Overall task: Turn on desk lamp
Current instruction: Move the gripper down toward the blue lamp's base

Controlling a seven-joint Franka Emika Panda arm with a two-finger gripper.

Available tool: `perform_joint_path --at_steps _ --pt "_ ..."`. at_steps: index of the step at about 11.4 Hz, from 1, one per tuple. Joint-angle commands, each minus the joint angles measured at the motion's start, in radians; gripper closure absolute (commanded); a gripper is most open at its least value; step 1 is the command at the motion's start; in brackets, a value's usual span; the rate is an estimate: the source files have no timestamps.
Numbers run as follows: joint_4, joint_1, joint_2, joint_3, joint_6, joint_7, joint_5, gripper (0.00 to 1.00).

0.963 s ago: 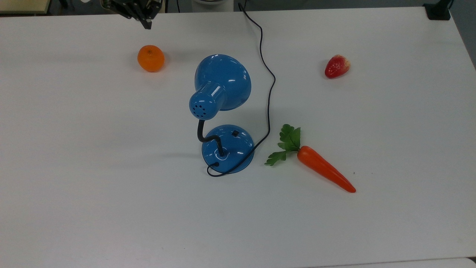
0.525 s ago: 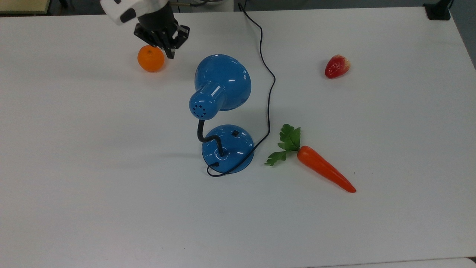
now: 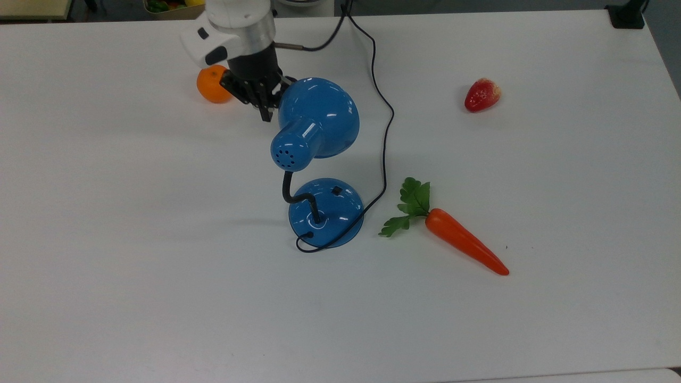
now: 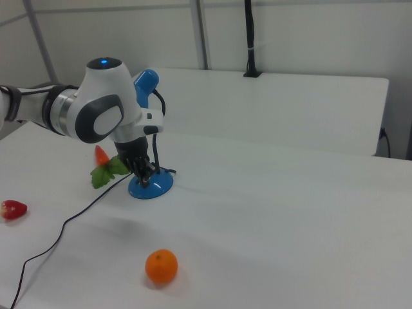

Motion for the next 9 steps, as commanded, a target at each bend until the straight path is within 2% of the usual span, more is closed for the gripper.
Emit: perform_joint_path --at_steps 1,5,9 --pt "-0.016 0.051 0.045 -0.005 0.159 0.113 0.014 1.00" --pt "-0.028 0.086 0.079 -0.006 0.262 0.211 0.013 1.00" --pt "-0.102 0.138 0.082 -0.006 0.434 0.302 0.010 1.00"
